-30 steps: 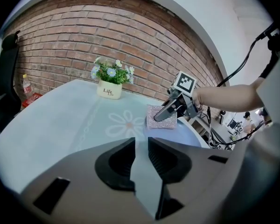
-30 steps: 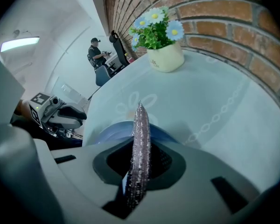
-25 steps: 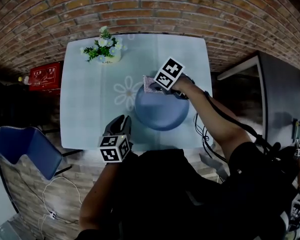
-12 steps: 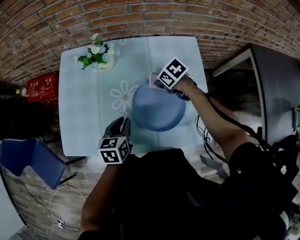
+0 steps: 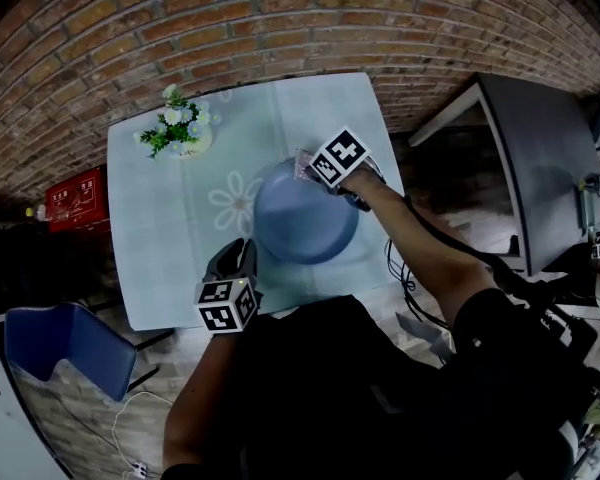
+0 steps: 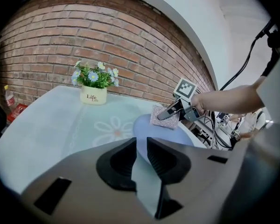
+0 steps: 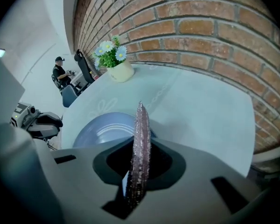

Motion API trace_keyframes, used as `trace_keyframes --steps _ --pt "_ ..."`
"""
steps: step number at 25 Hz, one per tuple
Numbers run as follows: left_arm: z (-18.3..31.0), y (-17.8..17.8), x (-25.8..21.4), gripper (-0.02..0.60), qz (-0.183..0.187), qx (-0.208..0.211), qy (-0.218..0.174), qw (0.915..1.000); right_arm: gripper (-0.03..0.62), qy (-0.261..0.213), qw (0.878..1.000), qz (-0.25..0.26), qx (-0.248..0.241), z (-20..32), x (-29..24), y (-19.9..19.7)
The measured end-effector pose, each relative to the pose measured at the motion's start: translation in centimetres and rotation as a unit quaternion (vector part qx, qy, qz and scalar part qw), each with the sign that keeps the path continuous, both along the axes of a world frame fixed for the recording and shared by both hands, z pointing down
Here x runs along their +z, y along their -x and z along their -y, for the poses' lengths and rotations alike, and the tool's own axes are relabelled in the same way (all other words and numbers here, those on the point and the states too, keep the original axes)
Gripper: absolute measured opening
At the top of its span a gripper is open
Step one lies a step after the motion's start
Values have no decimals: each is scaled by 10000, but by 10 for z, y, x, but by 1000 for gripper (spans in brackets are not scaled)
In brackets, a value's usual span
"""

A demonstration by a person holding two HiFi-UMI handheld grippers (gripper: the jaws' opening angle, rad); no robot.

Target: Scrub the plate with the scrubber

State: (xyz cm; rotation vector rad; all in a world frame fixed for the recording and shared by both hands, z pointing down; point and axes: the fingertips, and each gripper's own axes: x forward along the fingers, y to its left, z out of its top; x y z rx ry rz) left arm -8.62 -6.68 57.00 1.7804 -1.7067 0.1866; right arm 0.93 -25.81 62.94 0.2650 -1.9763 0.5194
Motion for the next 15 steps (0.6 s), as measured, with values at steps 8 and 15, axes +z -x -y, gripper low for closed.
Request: trace_keyframes --steps 8,15 --pt "8 8 -14 50 88 200 -161 9996 64 -75 9990 421 125 -32 -24 -2" --pt "21 8 -23 18 45 478 -320 9983 64 -365 9935 883 610 -46 -56 -18"
